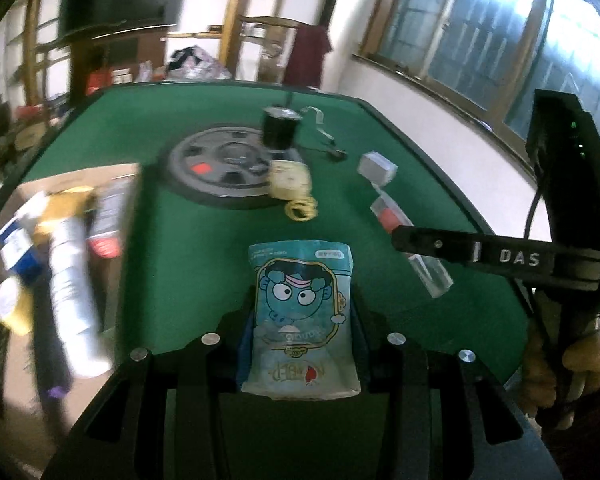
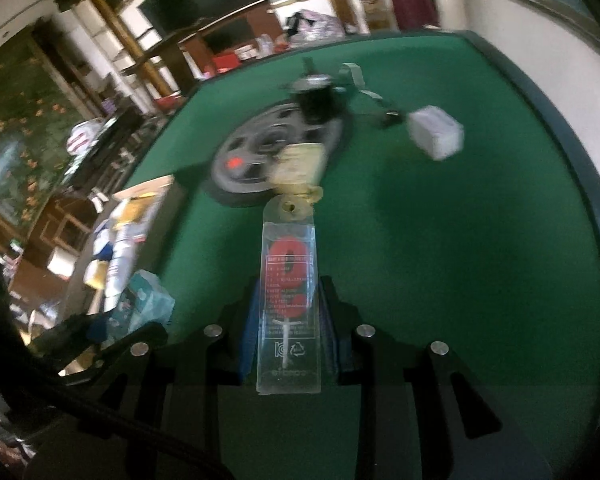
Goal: Organize objects
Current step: 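Carry the blue package and blister pack into the cardboard box and open both grippers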
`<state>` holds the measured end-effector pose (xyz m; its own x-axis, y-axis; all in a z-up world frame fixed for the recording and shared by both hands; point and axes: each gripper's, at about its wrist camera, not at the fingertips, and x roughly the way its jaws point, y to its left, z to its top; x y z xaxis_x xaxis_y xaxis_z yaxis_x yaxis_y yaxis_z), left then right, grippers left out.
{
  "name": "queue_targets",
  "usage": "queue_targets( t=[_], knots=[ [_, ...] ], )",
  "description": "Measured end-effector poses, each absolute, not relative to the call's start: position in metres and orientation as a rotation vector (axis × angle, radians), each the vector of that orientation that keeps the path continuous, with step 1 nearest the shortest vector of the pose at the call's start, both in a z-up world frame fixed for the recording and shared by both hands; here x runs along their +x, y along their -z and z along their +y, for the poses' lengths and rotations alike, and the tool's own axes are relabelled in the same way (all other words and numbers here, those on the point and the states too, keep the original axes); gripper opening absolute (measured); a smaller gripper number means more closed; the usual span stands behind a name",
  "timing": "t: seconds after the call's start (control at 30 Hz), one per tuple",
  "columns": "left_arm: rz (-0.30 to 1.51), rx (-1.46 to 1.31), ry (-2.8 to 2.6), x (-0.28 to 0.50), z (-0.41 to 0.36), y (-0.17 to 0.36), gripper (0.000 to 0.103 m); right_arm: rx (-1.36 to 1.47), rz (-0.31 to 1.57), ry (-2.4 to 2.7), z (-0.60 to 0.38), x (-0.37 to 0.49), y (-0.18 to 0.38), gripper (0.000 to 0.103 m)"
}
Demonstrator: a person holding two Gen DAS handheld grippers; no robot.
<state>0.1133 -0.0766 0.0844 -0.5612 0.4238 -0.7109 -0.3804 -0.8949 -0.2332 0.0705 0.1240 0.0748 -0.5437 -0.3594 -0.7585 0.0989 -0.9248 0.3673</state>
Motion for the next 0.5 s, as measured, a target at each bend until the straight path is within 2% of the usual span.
queue_targets(
  t=[0.23, 0.5],
  knots=[
    [-0.131, -1.120, -2.613, 0.124, -0.157, -0.091, 0.036, 1.268, -0.370, 2.371, 0.048, 0.070, -0.089, 0.025],
    [-0.243, -1.203, -2.779, 0.124, -0.237, -0.067, 0.036, 1.264, -0.261, 2.227, -0.049, 0.072, -0.085, 0.025]
  ],
)
